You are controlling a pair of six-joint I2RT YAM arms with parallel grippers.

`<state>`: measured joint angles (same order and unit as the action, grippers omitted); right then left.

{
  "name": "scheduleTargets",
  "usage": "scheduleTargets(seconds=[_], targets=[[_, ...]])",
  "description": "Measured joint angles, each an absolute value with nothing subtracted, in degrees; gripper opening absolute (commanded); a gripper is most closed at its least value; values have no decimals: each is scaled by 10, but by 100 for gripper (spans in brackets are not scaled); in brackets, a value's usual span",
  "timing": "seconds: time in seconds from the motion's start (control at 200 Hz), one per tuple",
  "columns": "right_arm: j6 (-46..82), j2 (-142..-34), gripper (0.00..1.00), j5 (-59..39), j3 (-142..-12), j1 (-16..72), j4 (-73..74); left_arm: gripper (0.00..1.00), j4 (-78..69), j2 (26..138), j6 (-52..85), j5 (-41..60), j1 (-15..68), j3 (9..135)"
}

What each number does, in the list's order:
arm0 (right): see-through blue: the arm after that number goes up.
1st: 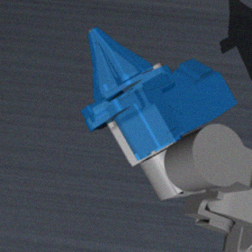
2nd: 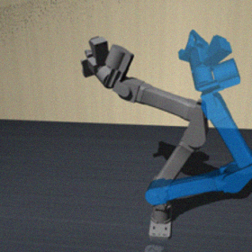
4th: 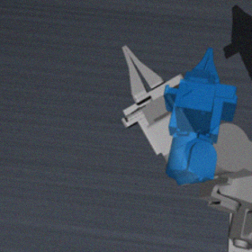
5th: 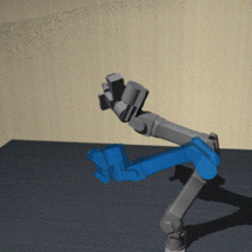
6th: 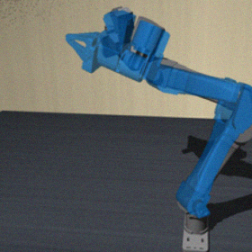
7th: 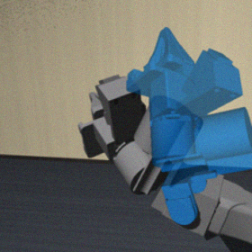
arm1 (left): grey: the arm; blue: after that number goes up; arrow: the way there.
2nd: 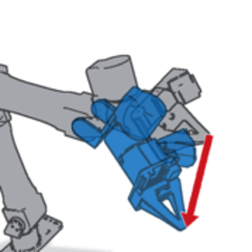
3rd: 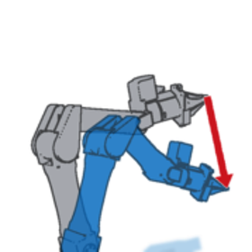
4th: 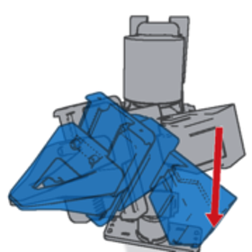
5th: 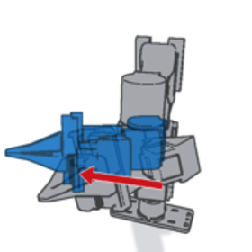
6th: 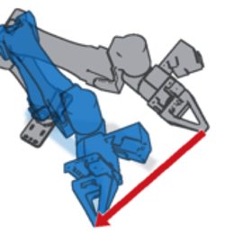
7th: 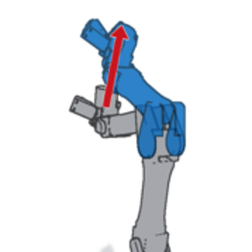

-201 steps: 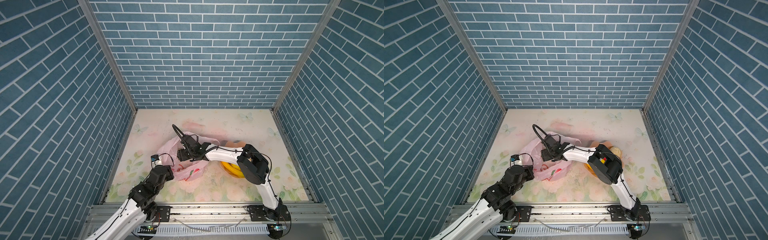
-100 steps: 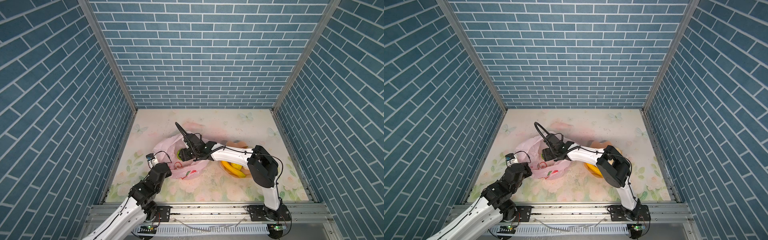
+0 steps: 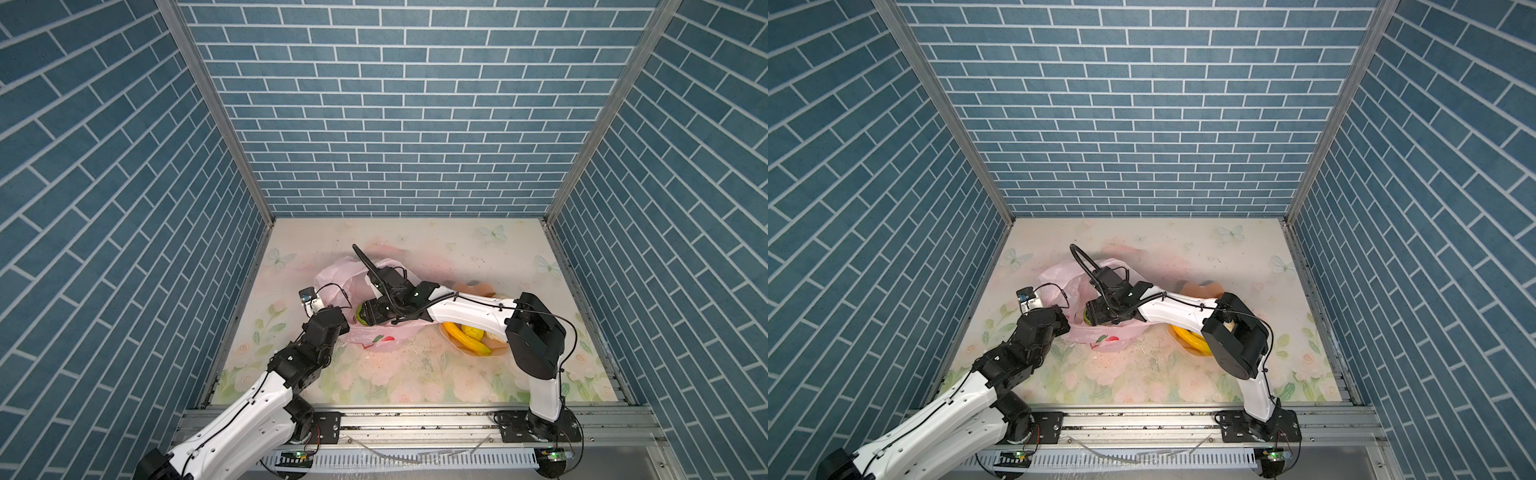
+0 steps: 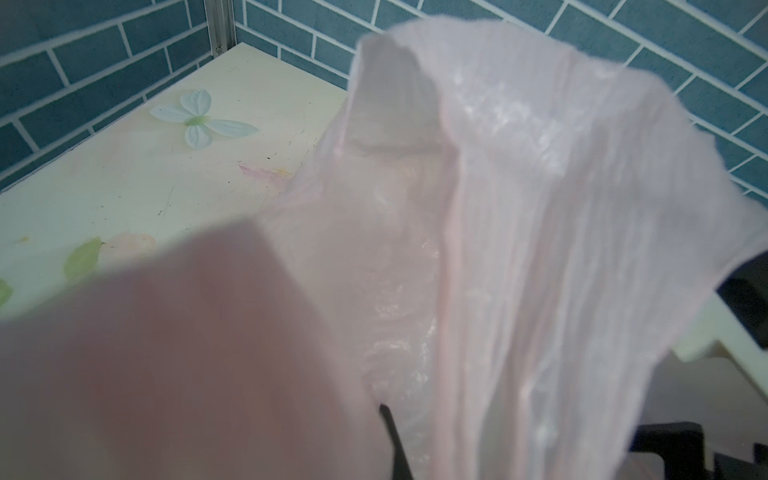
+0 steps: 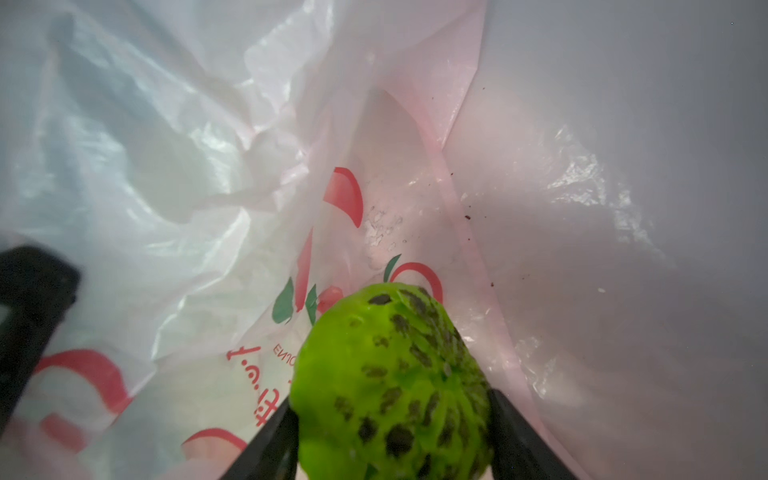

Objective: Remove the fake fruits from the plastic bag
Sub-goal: 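Lift the green fruit out of the bag with the right gripper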

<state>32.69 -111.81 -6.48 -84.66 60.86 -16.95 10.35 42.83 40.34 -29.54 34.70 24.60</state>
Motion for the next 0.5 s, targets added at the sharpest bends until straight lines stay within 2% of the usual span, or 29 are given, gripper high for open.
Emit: scheduleTargets(seconds=[0.5], targets=[[298, -1019, 28, -80, -847, 612, -226, 3, 56, 535, 351, -307, 329, 301]])
